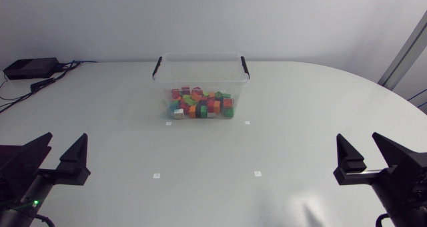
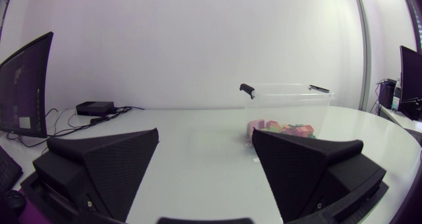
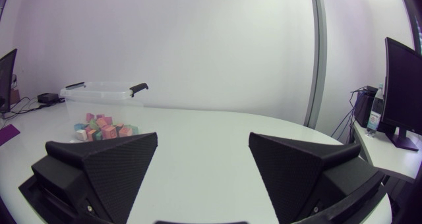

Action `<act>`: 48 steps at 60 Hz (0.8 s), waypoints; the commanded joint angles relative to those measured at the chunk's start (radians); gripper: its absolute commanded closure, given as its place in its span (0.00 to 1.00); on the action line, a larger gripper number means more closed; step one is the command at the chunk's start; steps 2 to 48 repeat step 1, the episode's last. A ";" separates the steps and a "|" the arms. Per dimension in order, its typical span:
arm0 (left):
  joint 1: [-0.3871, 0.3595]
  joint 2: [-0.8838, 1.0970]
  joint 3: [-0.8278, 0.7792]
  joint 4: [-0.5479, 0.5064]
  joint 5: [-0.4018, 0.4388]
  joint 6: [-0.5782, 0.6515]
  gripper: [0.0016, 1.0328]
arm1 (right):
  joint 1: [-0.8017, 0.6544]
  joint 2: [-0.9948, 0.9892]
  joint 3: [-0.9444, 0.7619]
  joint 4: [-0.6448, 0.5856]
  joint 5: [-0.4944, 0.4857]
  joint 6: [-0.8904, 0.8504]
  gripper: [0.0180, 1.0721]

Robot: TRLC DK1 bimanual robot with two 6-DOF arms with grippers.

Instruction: Place the duplo bricks in the container

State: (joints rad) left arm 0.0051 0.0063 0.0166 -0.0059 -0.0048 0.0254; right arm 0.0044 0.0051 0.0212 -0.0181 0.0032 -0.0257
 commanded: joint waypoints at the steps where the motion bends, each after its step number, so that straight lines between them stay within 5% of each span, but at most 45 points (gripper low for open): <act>1: -0.005 -0.006 -0.017 0.006 0.005 -0.025 0.04 | -0.004 -0.005 -0.021 0.018 -0.003 0.026 0.05; 48: -0.005 -0.006 -0.017 0.006 0.005 -0.025 0.04 | -0.004 -0.005 -0.021 0.018 -0.003 0.026 0.05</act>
